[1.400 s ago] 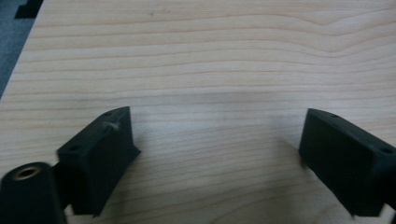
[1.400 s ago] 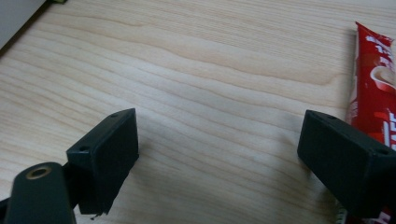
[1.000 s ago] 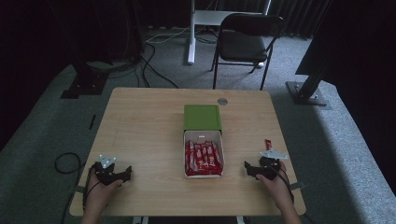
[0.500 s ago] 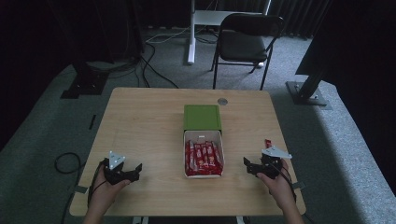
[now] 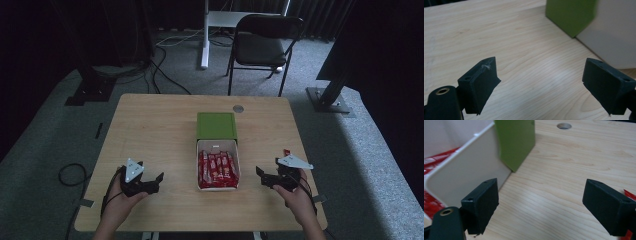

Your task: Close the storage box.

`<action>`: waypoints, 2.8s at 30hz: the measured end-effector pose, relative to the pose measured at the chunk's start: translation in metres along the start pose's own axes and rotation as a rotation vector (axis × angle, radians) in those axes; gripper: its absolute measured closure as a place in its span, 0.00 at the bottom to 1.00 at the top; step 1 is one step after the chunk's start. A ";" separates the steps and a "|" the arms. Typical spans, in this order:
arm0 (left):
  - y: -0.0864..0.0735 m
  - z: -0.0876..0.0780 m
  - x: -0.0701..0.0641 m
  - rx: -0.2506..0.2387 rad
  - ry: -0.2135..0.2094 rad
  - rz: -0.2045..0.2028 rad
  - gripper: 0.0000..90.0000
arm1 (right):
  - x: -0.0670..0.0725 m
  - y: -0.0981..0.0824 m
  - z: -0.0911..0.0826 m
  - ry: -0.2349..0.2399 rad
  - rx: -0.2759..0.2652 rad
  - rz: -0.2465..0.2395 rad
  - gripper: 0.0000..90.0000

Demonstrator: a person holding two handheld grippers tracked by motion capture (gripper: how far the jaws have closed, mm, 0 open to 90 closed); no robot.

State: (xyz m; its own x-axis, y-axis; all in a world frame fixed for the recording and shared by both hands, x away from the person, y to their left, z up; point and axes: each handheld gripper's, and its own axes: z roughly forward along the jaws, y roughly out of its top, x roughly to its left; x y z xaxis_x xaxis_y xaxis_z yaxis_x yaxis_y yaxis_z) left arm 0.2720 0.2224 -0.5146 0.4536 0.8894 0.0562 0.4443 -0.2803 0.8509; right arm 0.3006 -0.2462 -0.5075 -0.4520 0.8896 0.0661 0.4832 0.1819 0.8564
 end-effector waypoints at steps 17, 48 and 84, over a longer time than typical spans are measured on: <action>0.021 0.000 -0.034 -0.084 -0.120 0.095 0.15 | 0.028 0.014 -0.006 0.116 -0.047 -0.054 0.14; 0.037 0.024 -0.070 -0.118 -0.275 0.142 0.14 | 0.040 0.010 0.011 0.206 -0.035 -0.111 0.15; 0.045 0.050 -0.067 -0.084 -0.254 0.138 0.12 | 0.035 0.014 0.022 0.208 -0.015 -0.080 0.13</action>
State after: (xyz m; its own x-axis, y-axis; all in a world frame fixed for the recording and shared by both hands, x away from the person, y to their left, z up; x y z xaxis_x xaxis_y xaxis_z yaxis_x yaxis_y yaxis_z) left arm 0.2999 0.1325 -0.5059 0.6888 0.7232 0.0505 0.3044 -0.3517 0.8853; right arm 0.3081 -0.2028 -0.5048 -0.6343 0.7665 0.1002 0.4289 0.2412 0.8705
